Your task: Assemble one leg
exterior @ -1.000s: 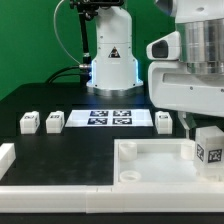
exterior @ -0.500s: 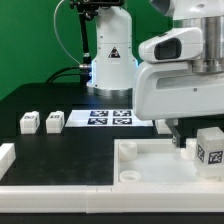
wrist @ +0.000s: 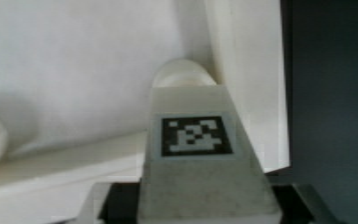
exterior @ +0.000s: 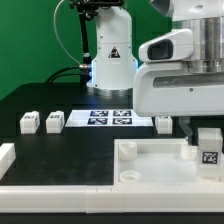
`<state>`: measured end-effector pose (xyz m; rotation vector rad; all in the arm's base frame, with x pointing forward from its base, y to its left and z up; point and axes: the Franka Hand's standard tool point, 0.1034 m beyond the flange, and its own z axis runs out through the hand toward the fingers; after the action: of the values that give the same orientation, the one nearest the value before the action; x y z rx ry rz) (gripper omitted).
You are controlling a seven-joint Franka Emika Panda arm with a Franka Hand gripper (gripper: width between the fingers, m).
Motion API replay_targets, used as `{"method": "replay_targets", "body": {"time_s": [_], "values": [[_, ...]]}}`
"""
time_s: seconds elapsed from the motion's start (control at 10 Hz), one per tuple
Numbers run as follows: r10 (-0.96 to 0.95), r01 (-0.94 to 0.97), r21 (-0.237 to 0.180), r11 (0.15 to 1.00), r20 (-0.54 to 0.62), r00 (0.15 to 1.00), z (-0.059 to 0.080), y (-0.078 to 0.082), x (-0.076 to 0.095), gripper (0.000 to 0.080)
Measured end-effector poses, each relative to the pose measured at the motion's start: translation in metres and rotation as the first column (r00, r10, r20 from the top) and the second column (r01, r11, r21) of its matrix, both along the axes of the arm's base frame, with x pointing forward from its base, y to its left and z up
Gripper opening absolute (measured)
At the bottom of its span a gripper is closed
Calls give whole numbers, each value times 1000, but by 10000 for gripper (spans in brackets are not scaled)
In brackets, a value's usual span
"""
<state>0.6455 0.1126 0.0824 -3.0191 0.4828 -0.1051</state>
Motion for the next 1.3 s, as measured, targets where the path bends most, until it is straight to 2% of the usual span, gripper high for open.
{"method": "replay_targets", "body": {"time_s": [0.1, 0.2, 0.4, 0.6, 0.8, 0.9, 1.0, 1.1, 1.2, 1.3], "values": [[-88, 89, 6, 996, -6, 996, 0, 0, 0, 292], [-310, 311, 12, 950, -17, 950, 0, -1, -2, 292], [-641, 642, 41, 766, -35, 767, -1, -2, -7, 292], [-821, 824, 51, 564, -76, 566, -2, 4, -11, 292], [-924, 930, 56, 362, -113, 366, -3, 13, -12, 292], [-900, 907, 56, 418, -105, 422, -3, 13, -13, 294], [-871, 877, 57, 478, -97, 481, -3, 13, -13, 365], [-797, 801, 55, 596, -81, 598, -3, 8, -12, 365], [-655, 656, 55, 753, -46, 755, -2, 2, -9, 560], [-457, 457, 34, 889, -12, 890, -1, -2, -8, 622]]}}
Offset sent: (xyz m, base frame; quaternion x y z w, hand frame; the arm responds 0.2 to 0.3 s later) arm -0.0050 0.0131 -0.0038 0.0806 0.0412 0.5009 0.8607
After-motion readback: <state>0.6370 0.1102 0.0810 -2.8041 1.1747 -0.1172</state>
